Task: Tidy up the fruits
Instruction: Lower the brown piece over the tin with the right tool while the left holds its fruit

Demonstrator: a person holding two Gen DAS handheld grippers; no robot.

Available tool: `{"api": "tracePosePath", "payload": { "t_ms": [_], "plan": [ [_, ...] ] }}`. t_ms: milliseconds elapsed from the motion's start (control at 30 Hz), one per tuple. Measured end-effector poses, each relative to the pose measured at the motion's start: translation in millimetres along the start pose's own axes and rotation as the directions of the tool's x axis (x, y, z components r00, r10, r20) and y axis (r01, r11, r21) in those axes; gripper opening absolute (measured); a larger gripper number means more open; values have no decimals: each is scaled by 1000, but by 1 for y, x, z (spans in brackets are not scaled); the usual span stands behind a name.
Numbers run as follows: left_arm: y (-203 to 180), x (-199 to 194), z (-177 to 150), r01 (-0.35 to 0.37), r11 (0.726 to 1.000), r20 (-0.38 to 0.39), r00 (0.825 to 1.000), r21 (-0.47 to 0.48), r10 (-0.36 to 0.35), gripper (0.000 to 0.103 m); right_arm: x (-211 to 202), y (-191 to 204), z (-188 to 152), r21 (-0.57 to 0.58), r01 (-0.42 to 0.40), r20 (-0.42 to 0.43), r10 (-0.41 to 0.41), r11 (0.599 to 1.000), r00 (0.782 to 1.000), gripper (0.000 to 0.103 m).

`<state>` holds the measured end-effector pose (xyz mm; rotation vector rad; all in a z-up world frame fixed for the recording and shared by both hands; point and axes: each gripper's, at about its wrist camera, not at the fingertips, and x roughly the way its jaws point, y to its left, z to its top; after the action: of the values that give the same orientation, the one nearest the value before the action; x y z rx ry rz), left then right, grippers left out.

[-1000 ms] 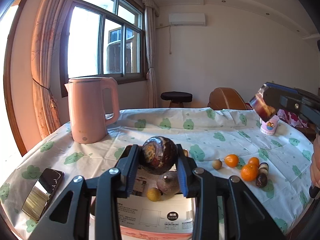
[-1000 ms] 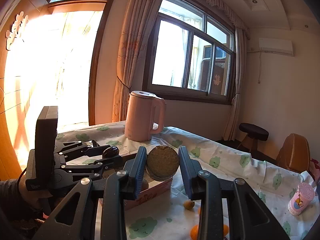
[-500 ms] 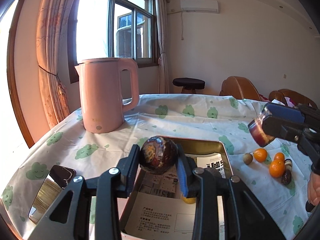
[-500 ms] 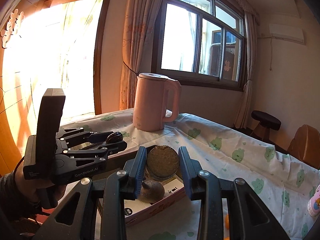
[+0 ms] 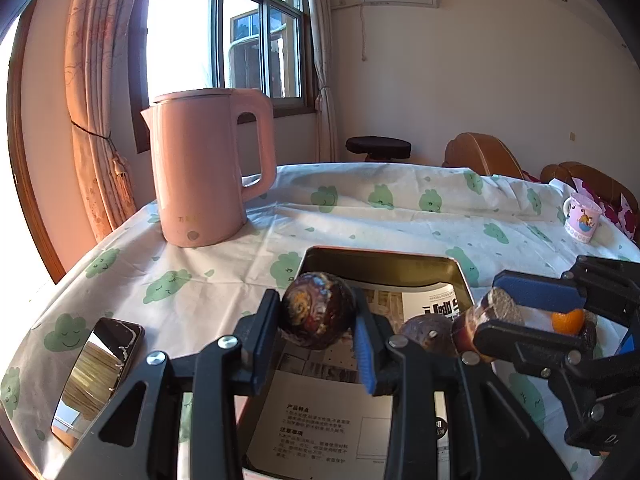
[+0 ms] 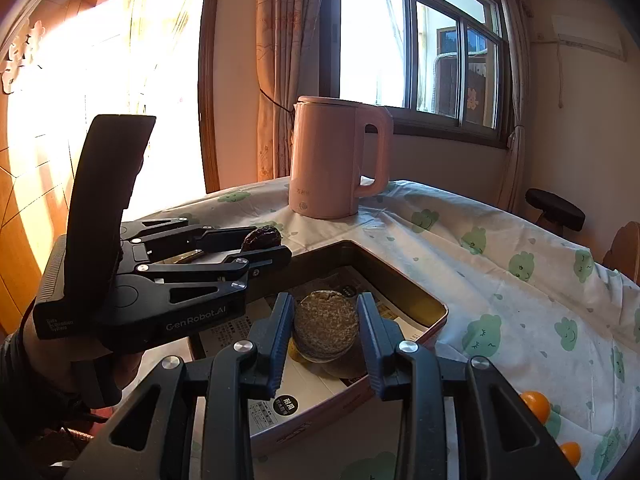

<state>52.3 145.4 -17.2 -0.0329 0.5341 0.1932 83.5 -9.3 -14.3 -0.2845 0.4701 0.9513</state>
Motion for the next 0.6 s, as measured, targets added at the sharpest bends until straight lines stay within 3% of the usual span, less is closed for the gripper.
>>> {"api": "tracePosePath", "payload": {
  "t_ms": [600],
  "plan": [
    [-3, 16, -9, 3, 1000, -56, 998, 12, -3, 37, 15, 6, -13, 3, -18, -47, 19, 1000, 999, 35]
  ]
}}
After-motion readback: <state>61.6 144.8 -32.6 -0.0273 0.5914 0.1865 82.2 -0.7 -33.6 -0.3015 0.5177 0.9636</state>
